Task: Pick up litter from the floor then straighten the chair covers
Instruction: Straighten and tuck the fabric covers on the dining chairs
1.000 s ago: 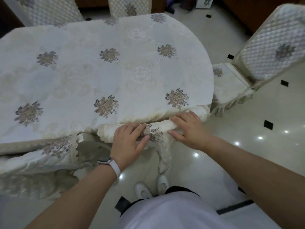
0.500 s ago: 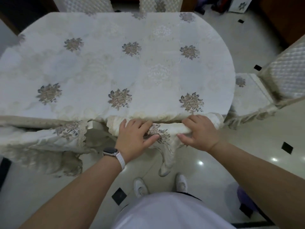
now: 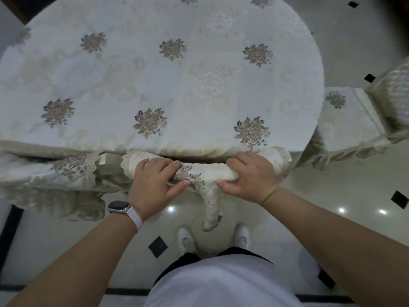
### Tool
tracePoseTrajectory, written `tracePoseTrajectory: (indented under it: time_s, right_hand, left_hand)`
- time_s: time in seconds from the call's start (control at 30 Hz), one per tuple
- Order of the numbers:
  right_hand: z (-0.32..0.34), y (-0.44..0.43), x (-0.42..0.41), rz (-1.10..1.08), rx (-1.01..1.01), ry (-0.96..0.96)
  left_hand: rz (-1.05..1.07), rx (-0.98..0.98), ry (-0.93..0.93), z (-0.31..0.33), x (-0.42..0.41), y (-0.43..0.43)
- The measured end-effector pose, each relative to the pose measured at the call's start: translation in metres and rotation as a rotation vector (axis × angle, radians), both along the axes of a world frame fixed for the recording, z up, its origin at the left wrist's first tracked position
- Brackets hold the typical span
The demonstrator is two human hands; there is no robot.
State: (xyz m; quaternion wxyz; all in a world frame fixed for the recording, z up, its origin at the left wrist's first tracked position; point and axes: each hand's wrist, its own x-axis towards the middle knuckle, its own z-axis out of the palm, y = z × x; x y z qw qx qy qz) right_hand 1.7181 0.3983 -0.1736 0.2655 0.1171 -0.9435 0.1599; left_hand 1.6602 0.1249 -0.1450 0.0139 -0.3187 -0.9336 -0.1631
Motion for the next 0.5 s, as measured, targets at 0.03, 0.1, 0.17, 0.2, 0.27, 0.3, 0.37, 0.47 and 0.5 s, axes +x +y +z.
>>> tracePoseTrajectory:
  time_s: [0.03, 0.1, 0.17, 0.2, 0.27, 0.3, 0.37, 0.47, 0.5]
  right_hand:
    - [0.000, -0.001, -0.001, 0.001, -0.002, 0.013]
    - [0.000, -0.004, -0.002, 0.012, -0.013, 0.025]
    - [-0.001, -0.008, -0.004, 0.012, -0.013, 0.034]
    - [-0.002, -0.010, -0.004, 0.006, -0.013, 0.031]
    - [-0.004, -0.015, -0.005, -0.003, -0.012, 0.020]
    - [-0.004, -0.018, -0.005, -0.006, -0.007, 0.020]
    - [-0.004, -0.025, -0.007, -0.011, 0.001, 0.027]
    - [-0.004, -0.038, -0.010, -0.019, -0.010, 0.025]
    - [-0.004, -0.041, -0.012, -0.023, -0.010, 0.025]
  left_hand:
    - [-0.001, -0.008, 0.012, 0.000, 0.000, -0.002]
    - [-0.004, -0.018, 0.028, 0.000, 0.000, -0.005]
    - [-0.006, -0.022, 0.045, -0.001, -0.001, -0.008]
    - [-0.008, -0.023, 0.057, -0.001, -0.002, -0.010]
    - [-0.017, -0.024, 0.080, -0.001, -0.004, -0.016]
    - [-0.023, -0.022, 0.087, -0.001, -0.005, -0.020]
    - [-0.032, -0.019, 0.098, -0.001, -0.008, -0.027]
    - [-0.037, -0.007, 0.116, -0.001, -0.013, -0.039]
    - [-0.034, 0.001, 0.117, 0.000, -0.015, -0.041]
